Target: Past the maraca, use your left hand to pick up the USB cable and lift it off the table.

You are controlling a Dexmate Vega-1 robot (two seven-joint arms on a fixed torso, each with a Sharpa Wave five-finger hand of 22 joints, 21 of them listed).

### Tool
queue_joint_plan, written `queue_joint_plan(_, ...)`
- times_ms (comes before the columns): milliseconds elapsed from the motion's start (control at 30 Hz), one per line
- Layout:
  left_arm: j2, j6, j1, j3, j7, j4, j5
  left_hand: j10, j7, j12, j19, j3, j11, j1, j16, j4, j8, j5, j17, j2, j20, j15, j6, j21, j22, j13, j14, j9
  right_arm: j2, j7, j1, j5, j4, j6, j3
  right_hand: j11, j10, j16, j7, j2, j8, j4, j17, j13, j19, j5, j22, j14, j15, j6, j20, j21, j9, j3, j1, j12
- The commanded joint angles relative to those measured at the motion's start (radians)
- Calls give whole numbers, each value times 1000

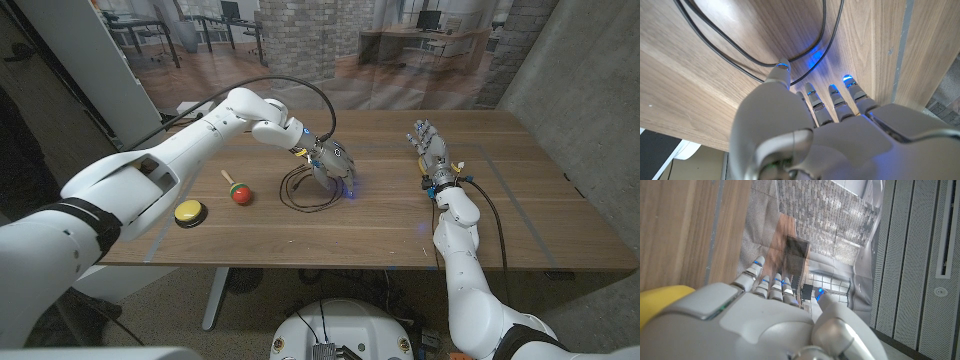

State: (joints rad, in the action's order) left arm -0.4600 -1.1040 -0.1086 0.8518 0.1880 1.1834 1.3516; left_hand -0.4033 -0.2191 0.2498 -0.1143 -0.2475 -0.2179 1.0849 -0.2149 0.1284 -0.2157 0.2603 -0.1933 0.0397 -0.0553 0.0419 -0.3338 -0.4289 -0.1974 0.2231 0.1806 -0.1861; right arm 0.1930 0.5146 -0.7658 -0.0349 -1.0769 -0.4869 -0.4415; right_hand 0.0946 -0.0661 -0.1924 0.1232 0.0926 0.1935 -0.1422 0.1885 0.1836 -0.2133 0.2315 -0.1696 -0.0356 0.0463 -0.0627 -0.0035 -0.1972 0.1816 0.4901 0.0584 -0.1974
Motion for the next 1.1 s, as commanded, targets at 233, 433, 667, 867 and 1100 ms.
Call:
queue_joint_plan(233, 14, 6, 28, 43, -48, -49, 24, -29, 4, 10, -8, 8, 0, 12, -8, -2, -6, 10, -3, 9, -3, 86, -31, -5, -5, 5, 16, -2, -8, -6, 18, -4, 31, -6, -3, 2, -2, 0, 4, 47, -1, -5, 1, 5, -7, 1, -2, 4, 2, -2, 0, 3, 3, 6, -3, 2)
queue_joint_plan(433, 23, 12, 45, 64, -77, -78, 39, -44, 6, 12, -9, 10, 0, 13, -9, -2, -12, 10, -3, 11, 0, 91, -54, -5, -5, 6, 23, -2, -12, -11, 26, -7, 45, -8, -3, 3, -2, 1, 4, 47, -1, -4, 1, 5, -6, 2, -2, 5, 2, -2, 0, 3, 3, 6, -3, 2)
queue_joint_plan(667, 29, 18, 63, 90, -128, -106, 57, -79, 5, 21, -14, 12, 0, 16, -12, -2, -20, 10, -3, 17, 4, 101, -91, -7, -5, 8, 35, -2, -19, -13, 39, -10, 67, -11, -4, 3, -2, 1, 4, 47, -1, -4, 1, 5, -7, 2, -2, 5, 2, -2, 0, 3, 3, 7, -3, 3)
queue_joint_plan(867, 35, 18, 81, 116, -183, -136, 73, -187, 4, 47, -29, 15, -1, 23, -29, -3, -47, 7, -9, 37, 13, 135, -205, -13, -4, 18, 92, -3, -26, -10, 55, -6, 95, -19, -7, 2, -3, 1, 4, 47, -1, -3, 0, 5, -6, 2, -2, 5, 2, -3, 0, 3, 3, 7, -2, 2)
queue_joint_plan(1100, 32, 36, 103, 161, -342, -167, 121, -359, 12, 91, -69, 0, 3, 52, -73, 6, -91, -4, -33, 80, 29, 169, -383, -31, -4, 48, 195, -2, -35, -10, 69, -7, 122, -25, -9, 4, -3, 1, 2, 47, -2, -3, 0, 5, -6, 2, -2, 4, 2, -2, 1, 3, 3, 8, -2, 2)
